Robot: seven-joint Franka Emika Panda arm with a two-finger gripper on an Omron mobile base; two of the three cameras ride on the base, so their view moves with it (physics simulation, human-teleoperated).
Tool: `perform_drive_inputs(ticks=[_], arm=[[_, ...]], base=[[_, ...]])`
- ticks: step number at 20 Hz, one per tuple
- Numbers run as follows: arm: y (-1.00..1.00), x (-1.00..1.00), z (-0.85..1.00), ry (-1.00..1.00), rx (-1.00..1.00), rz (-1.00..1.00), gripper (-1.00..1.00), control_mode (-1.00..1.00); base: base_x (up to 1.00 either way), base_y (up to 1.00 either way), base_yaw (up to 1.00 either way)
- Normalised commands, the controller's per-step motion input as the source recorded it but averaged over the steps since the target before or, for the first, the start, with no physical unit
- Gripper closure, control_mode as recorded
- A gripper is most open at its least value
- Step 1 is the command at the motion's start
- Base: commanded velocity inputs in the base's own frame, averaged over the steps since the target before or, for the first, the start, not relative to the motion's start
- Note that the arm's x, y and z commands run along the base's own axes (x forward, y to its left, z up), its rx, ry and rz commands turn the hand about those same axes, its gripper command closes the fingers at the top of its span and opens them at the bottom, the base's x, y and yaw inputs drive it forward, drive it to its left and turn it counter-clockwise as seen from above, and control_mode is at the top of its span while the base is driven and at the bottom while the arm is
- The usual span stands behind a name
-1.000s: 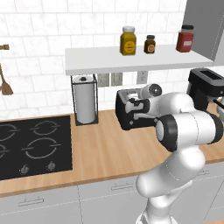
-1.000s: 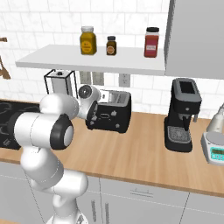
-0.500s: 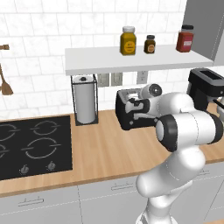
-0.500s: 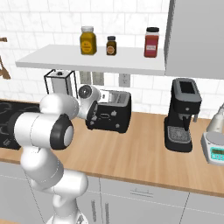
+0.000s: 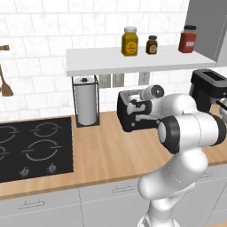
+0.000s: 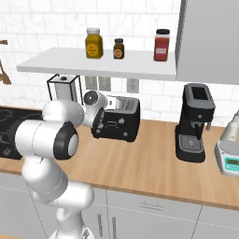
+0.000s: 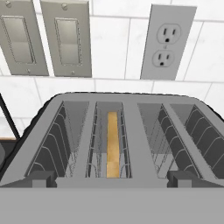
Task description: Start the toaster. Once the lever pops up, take the bread to the plate on the dining counter.
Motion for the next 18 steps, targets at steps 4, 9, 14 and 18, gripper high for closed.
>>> perform_drive_inputs(ticks=[4,9,14,18], arm=[[0.0,0.0,0.0,0.0,0.0,0.0,-1.0,-1.0],[0.0,0.0,0.0,0.0,0.0,0.0,-1.0,-1.0],[0.0,0.0,0.0,0.0,0.0,0.0,-1.0,-1.0],[0.0,0.0,0.0,0.0,0.0,0.0,-1.0,-1.0]], base=[[0.0,0.0,0.0],[0.0,0.0,0.0],[0.0,0.0,0.0],[0.0,0.0,0.0]])
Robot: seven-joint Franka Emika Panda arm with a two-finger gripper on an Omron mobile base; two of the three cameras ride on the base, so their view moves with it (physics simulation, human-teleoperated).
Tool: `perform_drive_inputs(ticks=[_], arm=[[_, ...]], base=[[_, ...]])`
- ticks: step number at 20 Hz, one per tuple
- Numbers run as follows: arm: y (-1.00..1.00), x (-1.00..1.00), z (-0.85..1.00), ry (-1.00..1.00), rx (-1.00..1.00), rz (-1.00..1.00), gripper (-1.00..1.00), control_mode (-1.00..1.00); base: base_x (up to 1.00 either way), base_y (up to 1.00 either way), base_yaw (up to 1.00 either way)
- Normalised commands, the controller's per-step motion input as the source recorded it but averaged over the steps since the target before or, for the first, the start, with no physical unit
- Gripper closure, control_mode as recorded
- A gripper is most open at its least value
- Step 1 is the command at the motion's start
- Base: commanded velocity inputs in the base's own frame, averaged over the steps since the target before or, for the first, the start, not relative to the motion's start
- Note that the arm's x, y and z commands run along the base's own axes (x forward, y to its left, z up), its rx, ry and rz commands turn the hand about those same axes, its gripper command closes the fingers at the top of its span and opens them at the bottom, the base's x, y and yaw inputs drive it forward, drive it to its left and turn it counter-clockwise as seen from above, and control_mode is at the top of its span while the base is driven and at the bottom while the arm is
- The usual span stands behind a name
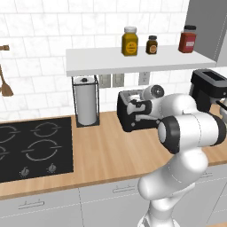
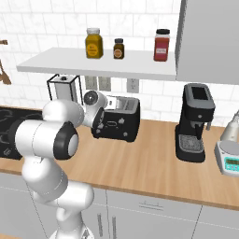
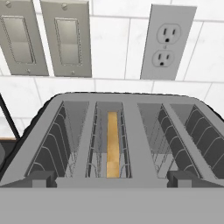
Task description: Start the toaster. Once the lever pops up, take the bread to the plate on the dining counter.
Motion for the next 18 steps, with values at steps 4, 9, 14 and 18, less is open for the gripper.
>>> perform_drive_inputs(ticks=[4,9,14,18], arm=[[0.0,0.0,0.0,0.0,0.0,0.0,-1.0,-1.0],[0.0,0.0,0.0,0.0,0.0,0.0,-1.0,-1.0],[0.0,0.0,0.0,0.0,0.0,0.0,-1.0,-1.0],[0.0,0.0,0.0,0.0,0.0,0.0,-1.0,-1.0]], base=[[0.0,0.0,0.0],[0.0,0.0,0.0],[0.0,0.0,0.0],[0.0,0.0,0.0]])
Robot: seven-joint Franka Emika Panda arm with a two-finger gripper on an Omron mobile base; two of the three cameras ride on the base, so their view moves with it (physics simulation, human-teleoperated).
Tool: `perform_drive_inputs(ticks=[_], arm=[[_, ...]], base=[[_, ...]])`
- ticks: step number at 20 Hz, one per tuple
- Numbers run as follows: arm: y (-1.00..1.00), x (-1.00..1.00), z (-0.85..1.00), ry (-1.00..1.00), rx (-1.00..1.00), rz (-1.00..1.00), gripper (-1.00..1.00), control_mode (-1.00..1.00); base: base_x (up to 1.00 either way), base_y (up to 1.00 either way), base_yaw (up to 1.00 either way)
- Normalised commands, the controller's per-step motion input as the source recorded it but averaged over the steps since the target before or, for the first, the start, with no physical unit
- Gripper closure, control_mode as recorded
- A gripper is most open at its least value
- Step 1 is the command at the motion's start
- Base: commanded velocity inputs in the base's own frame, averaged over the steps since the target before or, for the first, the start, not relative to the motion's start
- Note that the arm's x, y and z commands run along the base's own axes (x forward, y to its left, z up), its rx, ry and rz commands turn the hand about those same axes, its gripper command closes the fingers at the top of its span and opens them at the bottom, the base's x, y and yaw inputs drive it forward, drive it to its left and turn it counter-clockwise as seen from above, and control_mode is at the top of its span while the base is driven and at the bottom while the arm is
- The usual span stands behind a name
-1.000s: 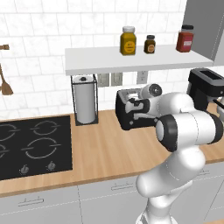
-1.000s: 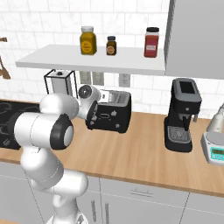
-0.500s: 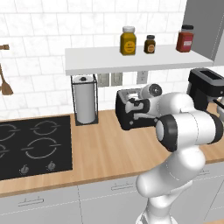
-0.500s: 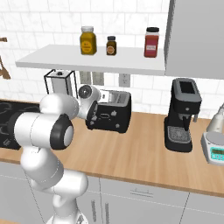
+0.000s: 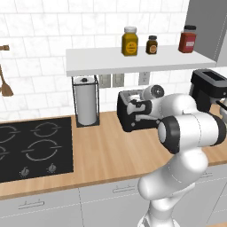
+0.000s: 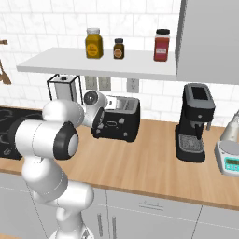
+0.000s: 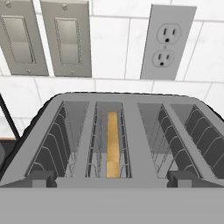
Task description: Start the toaster. Once the lever pops up, take the bread to the plate on the dining counter.
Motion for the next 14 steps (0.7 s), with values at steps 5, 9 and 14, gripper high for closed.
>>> perform_drive_inputs(ticks=[5,9,14], arm=[[0.0,0.0,0.0,0.0,0.0,0.0,-1.0,-1.0],[0.0,0.0,0.0,0.0,0.0,0.0,-1.0,-1.0],[0.0,0.0,0.0,0.0,0.0,0.0,-1.0,-1.0]], base=[[0.0,0.0,0.0],[0.0,0.0,0.0],[0.0,0.0,0.0]])
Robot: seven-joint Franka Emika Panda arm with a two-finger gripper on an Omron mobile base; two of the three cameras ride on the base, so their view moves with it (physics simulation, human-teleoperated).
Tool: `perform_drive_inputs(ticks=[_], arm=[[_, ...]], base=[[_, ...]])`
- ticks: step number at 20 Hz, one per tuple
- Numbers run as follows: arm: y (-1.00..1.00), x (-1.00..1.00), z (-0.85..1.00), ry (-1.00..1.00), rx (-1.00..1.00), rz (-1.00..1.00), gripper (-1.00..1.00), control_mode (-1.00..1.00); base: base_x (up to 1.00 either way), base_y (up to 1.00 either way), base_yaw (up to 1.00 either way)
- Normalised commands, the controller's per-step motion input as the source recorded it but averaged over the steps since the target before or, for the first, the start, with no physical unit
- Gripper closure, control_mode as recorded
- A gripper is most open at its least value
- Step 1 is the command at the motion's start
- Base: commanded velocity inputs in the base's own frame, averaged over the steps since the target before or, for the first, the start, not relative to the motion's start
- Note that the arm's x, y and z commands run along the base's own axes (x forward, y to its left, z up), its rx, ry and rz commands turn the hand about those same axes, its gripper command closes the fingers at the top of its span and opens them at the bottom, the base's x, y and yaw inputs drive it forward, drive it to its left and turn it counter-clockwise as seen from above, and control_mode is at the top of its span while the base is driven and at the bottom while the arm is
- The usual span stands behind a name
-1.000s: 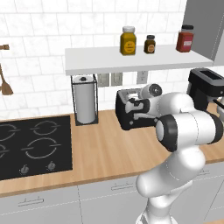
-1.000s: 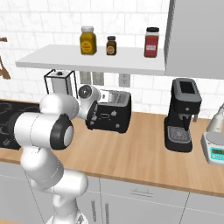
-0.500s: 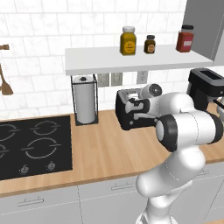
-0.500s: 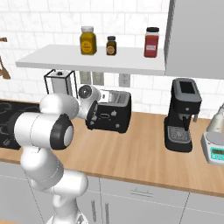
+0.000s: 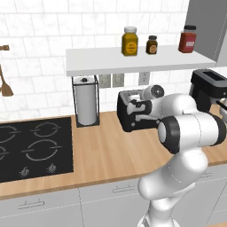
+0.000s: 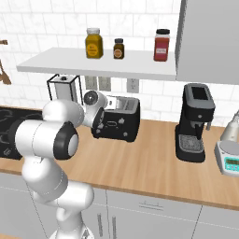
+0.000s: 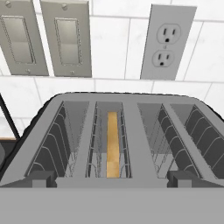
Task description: Start the toaster. Once the lever pops up, take the bread to the plate on the dining counter.
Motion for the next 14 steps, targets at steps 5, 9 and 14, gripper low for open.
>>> perform_drive_inputs(ticks=[5,9,14], arm=[[0.0,0.0,0.0,0.0,0.0,0.0,-1.0,-1.0],[0.0,0.0,0.0,0.0,0.0,0.0,-1.0,-1.0],[0.0,0.0,0.0,0.0,0.0,0.0,-1.0,-1.0]], base=[[0.0,0.0,0.0],[0.0,0.0,0.0],[0.0,0.0,0.0]])
